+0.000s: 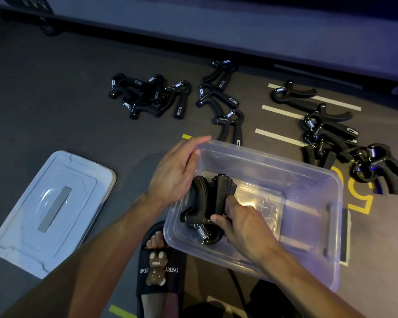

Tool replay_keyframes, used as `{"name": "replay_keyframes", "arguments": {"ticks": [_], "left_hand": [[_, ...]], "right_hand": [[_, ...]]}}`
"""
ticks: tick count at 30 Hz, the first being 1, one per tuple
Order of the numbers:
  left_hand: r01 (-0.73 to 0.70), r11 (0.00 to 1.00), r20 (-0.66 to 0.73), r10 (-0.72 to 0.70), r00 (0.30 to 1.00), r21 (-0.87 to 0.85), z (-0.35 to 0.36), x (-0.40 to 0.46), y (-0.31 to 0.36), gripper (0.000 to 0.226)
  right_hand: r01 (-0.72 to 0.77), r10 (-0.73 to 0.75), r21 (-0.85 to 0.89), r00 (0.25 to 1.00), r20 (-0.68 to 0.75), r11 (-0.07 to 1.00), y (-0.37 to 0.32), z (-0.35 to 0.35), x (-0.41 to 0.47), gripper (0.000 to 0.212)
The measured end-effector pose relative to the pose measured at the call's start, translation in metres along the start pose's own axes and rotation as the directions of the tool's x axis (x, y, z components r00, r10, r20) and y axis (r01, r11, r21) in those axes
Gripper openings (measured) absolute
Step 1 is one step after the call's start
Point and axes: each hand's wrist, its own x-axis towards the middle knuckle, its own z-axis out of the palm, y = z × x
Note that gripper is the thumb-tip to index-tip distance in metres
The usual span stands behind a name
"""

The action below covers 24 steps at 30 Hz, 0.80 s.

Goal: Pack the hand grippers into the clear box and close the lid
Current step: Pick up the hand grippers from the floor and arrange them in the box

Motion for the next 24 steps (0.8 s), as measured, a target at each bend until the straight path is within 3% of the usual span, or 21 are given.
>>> {"name": "replay_keyframes", "arguments": {"ticks": [6, 10, 13, 16, 19, 24], "left_hand": [[-0.003, 1.000, 0.004, 0.003, 1.000, -0.024, -0.002, 0.000, 0.003, 0.036], [-0.004, 0.999, 0.037, 0.006, 0.999, -0.048, -0.005, 0.002, 0.004, 0.035], [0.138, 0.976, 0.047, -0.132, 0.990, -0.171, -0.009, 0.012, -0.002, 0.033], [0.299, 0.883, 0.043, -0.304, 0.952, -0.363, -0.013, 0.037, -0.019, 0.032], [0.379, 0.890, 0.173, -0.344, 0.923, -0.254, -0.012, 0.071, -0.042, 0.028], [0.310, 0.950, 0.492, -0.254, 0.833, -0.033, 0.015, 0.119, -0.065, 0.022]], "right_hand": [[0.067, -0.067, -0.014, 0.998, 0.014, 0.998, 0.012, 0.000, 0.002, 0.037], [0.113, -0.116, -0.101, 0.993, -0.027, 0.988, 0.020, -0.016, 0.006, 0.051], [0.111, -0.115, -0.031, 0.973, -0.202, 0.993, 0.019, -0.040, 0.015, 0.048], [0.165, -0.119, 0.116, 0.938, -0.326, 0.979, 0.011, -0.067, 0.024, 0.033], [0.230, -0.132, 0.198, 0.901, -0.412, 0.953, -0.001, -0.094, 0.034, 0.021], [0.260, -0.126, 0.223, 0.868, -0.479, 0.940, -0.004, -0.116, 0.053, 0.013]]}}
